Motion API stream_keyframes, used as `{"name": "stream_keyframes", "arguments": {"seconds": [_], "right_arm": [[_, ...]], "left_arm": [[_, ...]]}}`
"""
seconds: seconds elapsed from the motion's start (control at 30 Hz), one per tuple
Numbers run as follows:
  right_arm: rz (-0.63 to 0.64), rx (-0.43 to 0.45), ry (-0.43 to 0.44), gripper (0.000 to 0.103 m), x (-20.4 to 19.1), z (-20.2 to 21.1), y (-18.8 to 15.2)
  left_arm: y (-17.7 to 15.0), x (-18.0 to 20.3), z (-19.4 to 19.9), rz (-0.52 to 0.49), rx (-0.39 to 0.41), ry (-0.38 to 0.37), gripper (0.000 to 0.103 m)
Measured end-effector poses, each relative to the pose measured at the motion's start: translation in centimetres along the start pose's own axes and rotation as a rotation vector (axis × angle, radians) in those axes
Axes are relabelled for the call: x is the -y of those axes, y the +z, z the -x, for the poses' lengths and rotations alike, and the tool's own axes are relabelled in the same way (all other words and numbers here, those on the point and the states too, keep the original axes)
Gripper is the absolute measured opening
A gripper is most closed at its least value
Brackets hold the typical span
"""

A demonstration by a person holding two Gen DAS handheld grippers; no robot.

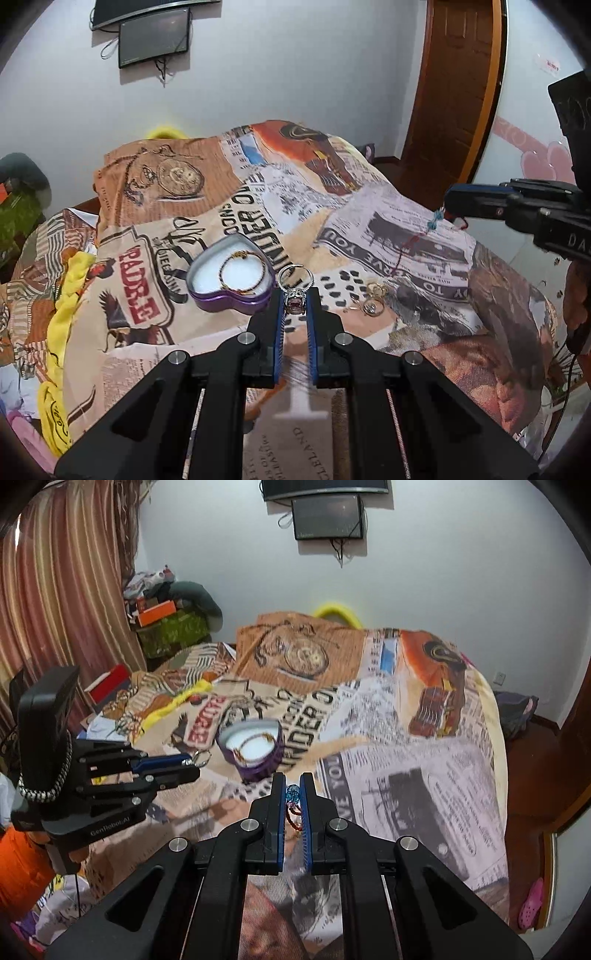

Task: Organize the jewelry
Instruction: 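Carry the ring and beaded bracelet over the heart tin with both tools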

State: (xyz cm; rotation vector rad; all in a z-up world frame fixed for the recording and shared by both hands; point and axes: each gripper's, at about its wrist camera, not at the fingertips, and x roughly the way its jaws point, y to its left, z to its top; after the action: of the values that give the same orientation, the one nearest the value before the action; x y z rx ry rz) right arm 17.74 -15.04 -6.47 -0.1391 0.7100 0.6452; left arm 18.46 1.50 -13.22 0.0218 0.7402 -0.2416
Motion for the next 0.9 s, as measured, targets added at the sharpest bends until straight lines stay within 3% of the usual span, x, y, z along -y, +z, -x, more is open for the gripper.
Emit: {"name": "stream_keyframes", "arguments": {"seconds": [0.3, 0.9], "right_arm": [[0.009, 0.067, 0.013, 0.007, -0.5, 0.3, 2.5], [0.035, 0.080, 0.108, 0.007, -3.2, -4.6, 6.0]], "left_arm": [[0.9, -1.9, 0.6, 0.020, 0.036, 0.031, 0.010], [1.9, -5.5, -2.8, 0.064, 0.018, 0.054, 0.010]]}}
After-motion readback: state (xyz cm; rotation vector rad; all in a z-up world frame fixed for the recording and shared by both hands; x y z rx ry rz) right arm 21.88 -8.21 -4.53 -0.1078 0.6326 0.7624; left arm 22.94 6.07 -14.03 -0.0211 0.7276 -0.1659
